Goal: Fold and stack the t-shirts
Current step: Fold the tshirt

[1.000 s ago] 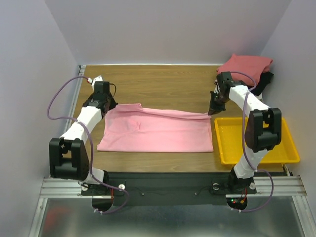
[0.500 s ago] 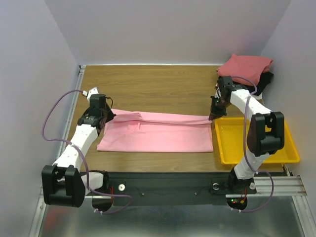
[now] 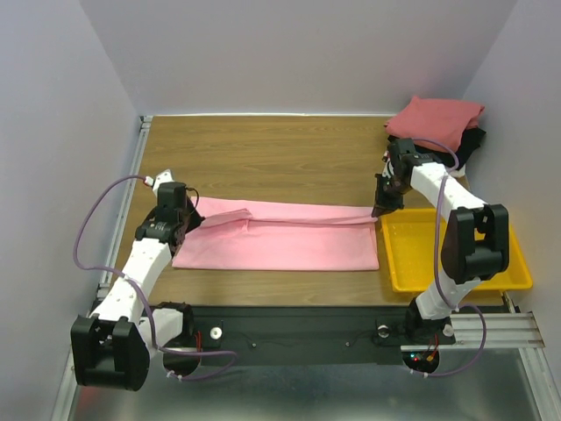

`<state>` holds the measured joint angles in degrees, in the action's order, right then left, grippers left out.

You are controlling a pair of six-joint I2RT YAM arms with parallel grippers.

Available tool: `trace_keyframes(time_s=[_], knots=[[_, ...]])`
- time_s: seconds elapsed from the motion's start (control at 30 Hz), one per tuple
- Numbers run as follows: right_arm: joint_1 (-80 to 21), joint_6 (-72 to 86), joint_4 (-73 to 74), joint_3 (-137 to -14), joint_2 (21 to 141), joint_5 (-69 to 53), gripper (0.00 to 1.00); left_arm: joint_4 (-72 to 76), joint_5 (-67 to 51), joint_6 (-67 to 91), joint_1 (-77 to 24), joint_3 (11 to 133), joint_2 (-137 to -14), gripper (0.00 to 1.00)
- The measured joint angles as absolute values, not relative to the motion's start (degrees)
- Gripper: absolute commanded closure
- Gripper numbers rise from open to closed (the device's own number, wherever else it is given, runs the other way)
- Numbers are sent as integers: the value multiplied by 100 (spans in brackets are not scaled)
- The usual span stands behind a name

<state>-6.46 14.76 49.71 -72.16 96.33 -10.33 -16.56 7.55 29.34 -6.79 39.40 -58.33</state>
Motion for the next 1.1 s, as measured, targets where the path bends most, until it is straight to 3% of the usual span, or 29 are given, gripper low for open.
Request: trace_keyframes(time_s=[0.07, 0.1, 0.2, 0.3, 0.5, 0.63, 1.1], knots=[[-646, 1474, 4965, -7199, 9623, -1026, 82, -1715, 742, 2954, -681, 3929, -5811, 99], [-646, 1479, 4956, -7144, 9598, -1009, 71, -1745, 735, 2974, -685, 3929, -5808, 88], [-646, 1463, 5017, -7017, 9507, -923, 56, -1929, 716, 3050, -711, 3933, -5769, 63], [-646, 1463, 5118, -6906, 9299, -893, 48, -2303, 674, 3197, -749, 3935, -5496, 53], [-650, 1472, 5262, -6860, 8744, -840, 46, -2871, 672, 3468, -768, 4097, -4595, 43], [-650, 1463, 5284, -6884, 8820, -843, 46, -2818, 637, 3605, -775, 4125, -4534, 41], [-788, 1468, 5081, -7513, 9636, -1179, 46, -1236, 681, 3629, -1581, 5011, -7797, 38]])
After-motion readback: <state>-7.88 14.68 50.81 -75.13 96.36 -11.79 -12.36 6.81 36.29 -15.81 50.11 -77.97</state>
